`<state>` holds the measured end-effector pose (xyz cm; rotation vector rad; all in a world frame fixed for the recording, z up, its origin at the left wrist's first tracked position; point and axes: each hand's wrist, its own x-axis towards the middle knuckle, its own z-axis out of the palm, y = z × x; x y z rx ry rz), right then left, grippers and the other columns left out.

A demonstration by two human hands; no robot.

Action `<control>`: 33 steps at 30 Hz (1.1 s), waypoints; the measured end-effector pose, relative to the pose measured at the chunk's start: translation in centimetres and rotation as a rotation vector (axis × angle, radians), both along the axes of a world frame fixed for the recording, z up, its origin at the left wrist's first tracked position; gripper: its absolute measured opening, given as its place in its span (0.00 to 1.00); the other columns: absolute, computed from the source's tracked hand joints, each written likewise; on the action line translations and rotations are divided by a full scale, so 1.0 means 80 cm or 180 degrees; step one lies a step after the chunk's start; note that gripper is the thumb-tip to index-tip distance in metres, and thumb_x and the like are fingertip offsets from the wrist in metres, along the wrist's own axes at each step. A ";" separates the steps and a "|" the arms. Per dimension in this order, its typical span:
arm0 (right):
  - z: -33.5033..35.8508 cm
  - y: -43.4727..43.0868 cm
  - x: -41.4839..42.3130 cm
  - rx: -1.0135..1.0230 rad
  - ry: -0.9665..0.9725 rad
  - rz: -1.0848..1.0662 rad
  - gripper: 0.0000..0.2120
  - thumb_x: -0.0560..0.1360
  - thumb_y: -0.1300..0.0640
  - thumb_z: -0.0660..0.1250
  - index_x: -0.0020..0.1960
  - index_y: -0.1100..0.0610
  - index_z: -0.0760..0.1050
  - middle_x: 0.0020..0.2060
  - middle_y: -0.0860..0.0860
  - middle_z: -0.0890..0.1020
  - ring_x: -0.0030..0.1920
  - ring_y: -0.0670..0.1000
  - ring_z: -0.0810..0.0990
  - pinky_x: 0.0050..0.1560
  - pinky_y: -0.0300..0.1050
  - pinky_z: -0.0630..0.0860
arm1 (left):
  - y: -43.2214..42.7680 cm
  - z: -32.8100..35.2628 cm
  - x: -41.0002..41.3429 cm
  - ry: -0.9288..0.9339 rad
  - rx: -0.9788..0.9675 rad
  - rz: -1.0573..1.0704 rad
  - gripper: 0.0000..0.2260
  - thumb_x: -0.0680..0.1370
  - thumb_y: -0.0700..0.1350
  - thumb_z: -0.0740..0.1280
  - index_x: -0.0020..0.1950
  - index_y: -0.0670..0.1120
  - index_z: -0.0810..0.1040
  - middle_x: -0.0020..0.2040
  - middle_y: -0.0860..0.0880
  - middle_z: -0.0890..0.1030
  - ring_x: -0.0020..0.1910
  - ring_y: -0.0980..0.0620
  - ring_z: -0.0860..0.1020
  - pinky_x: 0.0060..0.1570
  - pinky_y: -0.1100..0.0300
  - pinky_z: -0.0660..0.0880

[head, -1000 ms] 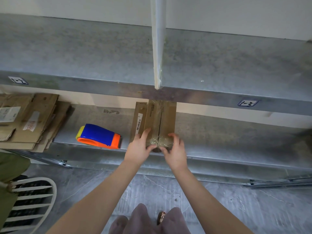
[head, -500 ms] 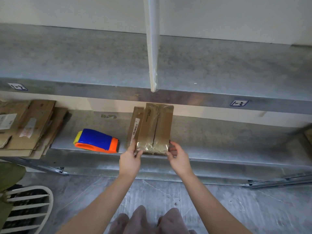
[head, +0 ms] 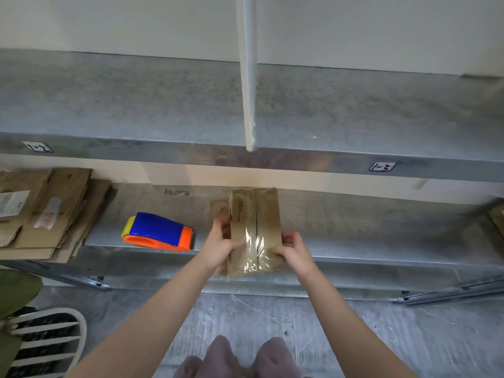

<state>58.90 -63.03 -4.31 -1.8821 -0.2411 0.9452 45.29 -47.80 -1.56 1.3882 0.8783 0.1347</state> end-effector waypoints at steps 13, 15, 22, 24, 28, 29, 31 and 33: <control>0.100 -0.010 0.019 0.1071 -0.0411 0.0015 0.21 0.64 0.59 0.65 0.57 0.49 0.69 0.52 0.46 0.80 0.53 0.43 0.78 0.52 0.40 0.75 | -0.003 0.105 0.033 -0.0974 0.0735 0.0067 0.18 0.81 0.51 0.62 0.69 0.51 0.64 0.63 0.48 0.73 0.56 0.60 0.75 0.44 0.77 0.71; 0.107 -0.019 0.019 0.1330 -0.0009 0.0057 0.21 0.63 0.58 0.64 0.56 0.50 0.69 0.49 0.47 0.80 0.50 0.46 0.77 0.51 0.39 0.73 | -0.006 0.110 0.028 -0.1111 0.0698 -0.0021 0.20 0.79 0.50 0.67 0.68 0.50 0.65 0.65 0.49 0.73 0.58 0.60 0.75 0.49 0.74 0.71; 0.098 -0.053 0.015 0.1233 0.0085 0.0559 0.39 0.64 0.51 0.77 0.70 0.50 0.62 0.70 0.47 0.69 0.70 0.45 0.68 0.70 0.48 0.67 | -0.020 0.080 -0.001 -0.1004 0.0215 -0.0259 0.42 0.66 0.39 0.72 0.75 0.54 0.56 0.69 0.49 0.69 0.68 0.51 0.70 0.63 0.55 0.72; 0.096 -0.053 0.013 0.0806 -0.0558 0.0537 0.40 0.66 0.47 0.78 0.71 0.51 0.61 0.69 0.47 0.69 0.69 0.44 0.68 0.70 0.46 0.66 | -0.031 0.063 -0.009 -0.0937 0.0199 -0.0317 0.40 0.69 0.36 0.74 0.75 0.53 0.57 0.71 0.51 0.68 0.69 0.52 0.69 0.58 0.60 0.74; 0.074 -0.049 0.004 0.0207 -0.1521 0.0630 0.36 0.68 0.55 0.78 0.71 0.55 0.65 0.66 0.51 0.71 0.63 0.44 0.71 0.67 0.45 0.70 | -0.044 0.030 -0.019 -0.0851 0.0393 -0.0185 0.39 0.73 0.30 0.71 0.71 0.59 0.56 0.72 0.52 0.64 0.71 0.53 0.65 0.48 0.69 0.76; 0.066 -0.048 0.002 0.0148 -0.1564 0.0666 0.36 0.69 0.57 0.78 0.72 0.55 0.64 0.67 0.52 0.71 0.64 0.46 0.71 0.68 0.46 0.70 | -0.045 0.024 -0.020 -0.0860 0.0446 -0.0154 0.40 0.72 0.30 0.71 0.71 0.60 0.55 0.73 0.52 0.63 0.71 0.53 0.65 0.49 0.69 0.76; 0.050 -0.047 0.001 0.0031 -0.1519 0.0706 0.37 0.69 0.59 0.77 0.73 0.55 0.63 0.68 0.52 0.72 0.67 0.49 0.72 0.70 0.50 0.69 | -0.048 0.011 -0.022 -0.0804 0.0460 -0.0129 0.41 0.72 0.32 0.73 0.72 0.60 0.53 0.72 0.54 0.62 0.70 0.54 0.64 0.50 0.69 0.76; 0.035 -0.049 -0.002 -0.0061 -0.1393 0.0721 0.37 0.70 0.60 0.76 0.73 0.54 0.61 0.68 0.51 0.72 0.68 0.50 0.72 0.70 0.48 0.69 | -0.051 -0.004 -0.024 -0.0727 0.0394 -0.0182 0.40 0.72 0.33 0.72 0.72 0.60 0.54 0.70 0.58 0.62 0.69 0.54 0.64 0.52 0.68 0.76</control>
